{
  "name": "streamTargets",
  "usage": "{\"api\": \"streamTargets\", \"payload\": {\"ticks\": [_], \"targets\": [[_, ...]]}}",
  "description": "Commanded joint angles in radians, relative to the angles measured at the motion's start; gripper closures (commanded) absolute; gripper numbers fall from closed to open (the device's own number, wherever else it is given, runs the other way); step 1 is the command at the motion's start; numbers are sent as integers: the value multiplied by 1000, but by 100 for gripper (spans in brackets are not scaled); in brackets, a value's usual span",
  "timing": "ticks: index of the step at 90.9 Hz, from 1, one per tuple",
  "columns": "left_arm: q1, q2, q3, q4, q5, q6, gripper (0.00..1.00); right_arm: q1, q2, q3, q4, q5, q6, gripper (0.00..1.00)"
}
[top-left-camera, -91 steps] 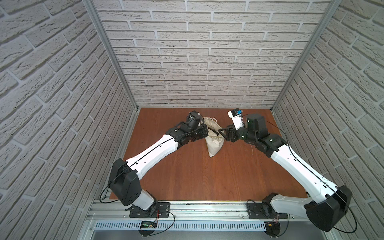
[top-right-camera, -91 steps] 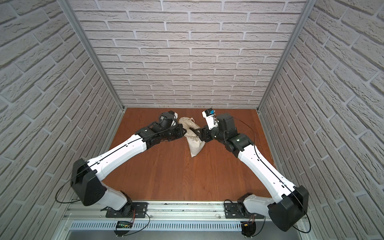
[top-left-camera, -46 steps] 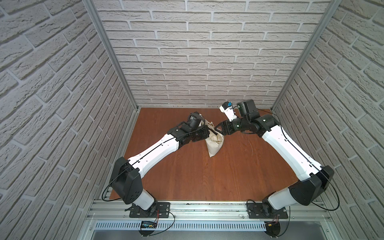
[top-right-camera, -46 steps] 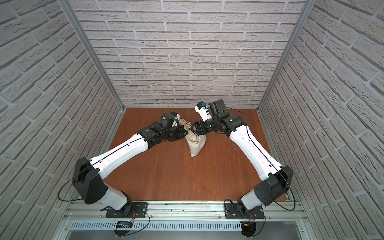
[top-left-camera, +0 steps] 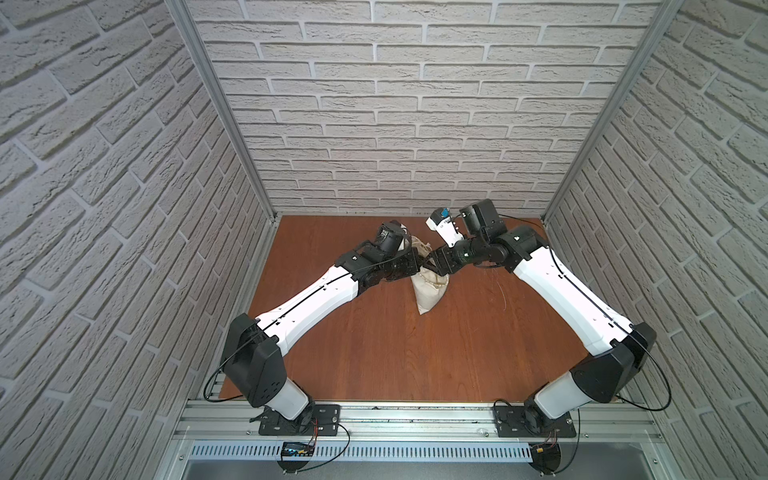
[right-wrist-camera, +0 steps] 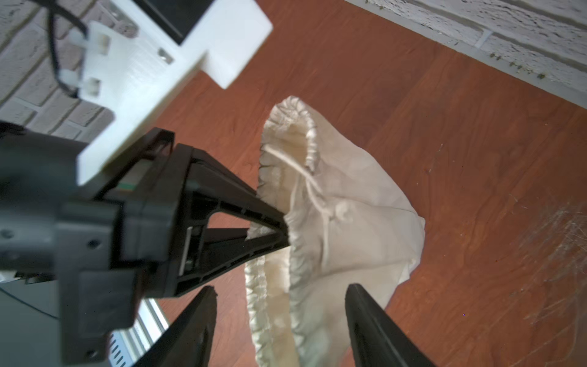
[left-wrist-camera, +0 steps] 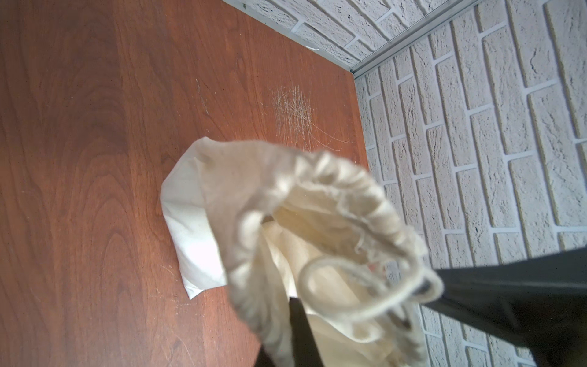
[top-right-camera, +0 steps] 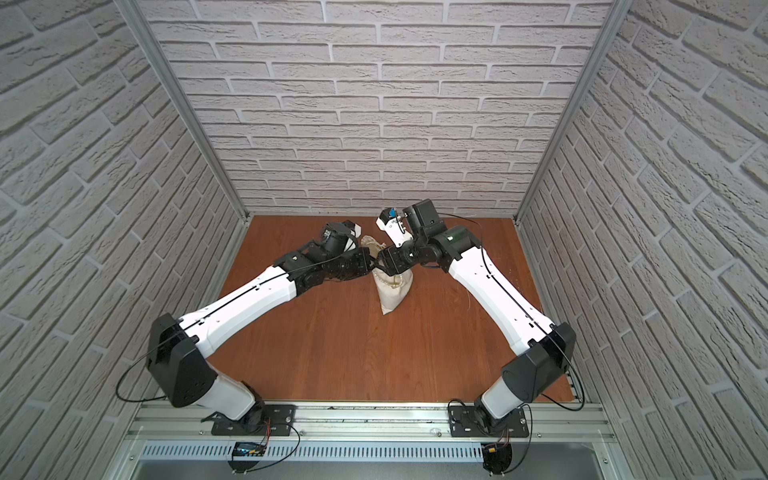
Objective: Close the soil bag
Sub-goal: Adjust the soil bag at the center of the board.
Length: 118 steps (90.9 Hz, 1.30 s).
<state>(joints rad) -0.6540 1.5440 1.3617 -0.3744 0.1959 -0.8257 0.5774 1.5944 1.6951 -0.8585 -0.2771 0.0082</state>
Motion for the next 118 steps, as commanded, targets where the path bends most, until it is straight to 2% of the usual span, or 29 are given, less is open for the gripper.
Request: {"api": "streamTargets", "payload": {"ticks": [1,16,22,31,43,45,66,96,118], "targets": [[-6,-5,25,2,14,29,100,0,30,42,4,93,-9,33],[-6,-12,21,-6,18,36,100,1,112,125,-22,142,-6,38],[-6,-14,19,-9,18,41,100,1,130,151,-18,167,0,44],[-4,-15,20,-21,15,51,100,-1,144,180,2,166,9,60],[10,-28,20,-46,11,64,100,-15,186,235,-24,138,15,93],[13,-31,19,-53,13,68,100,-19,195,245,-37,130,15,96],[97,-76,43,-133,40,112,100,-34,151,234,-17,157,51,97],[223,-31,340,-360,193,239,100,-36,14,212,-15,240,210,97],[275,-22,404,-422,267,284,100,-36,-80,151,30,200,326,97]]}}
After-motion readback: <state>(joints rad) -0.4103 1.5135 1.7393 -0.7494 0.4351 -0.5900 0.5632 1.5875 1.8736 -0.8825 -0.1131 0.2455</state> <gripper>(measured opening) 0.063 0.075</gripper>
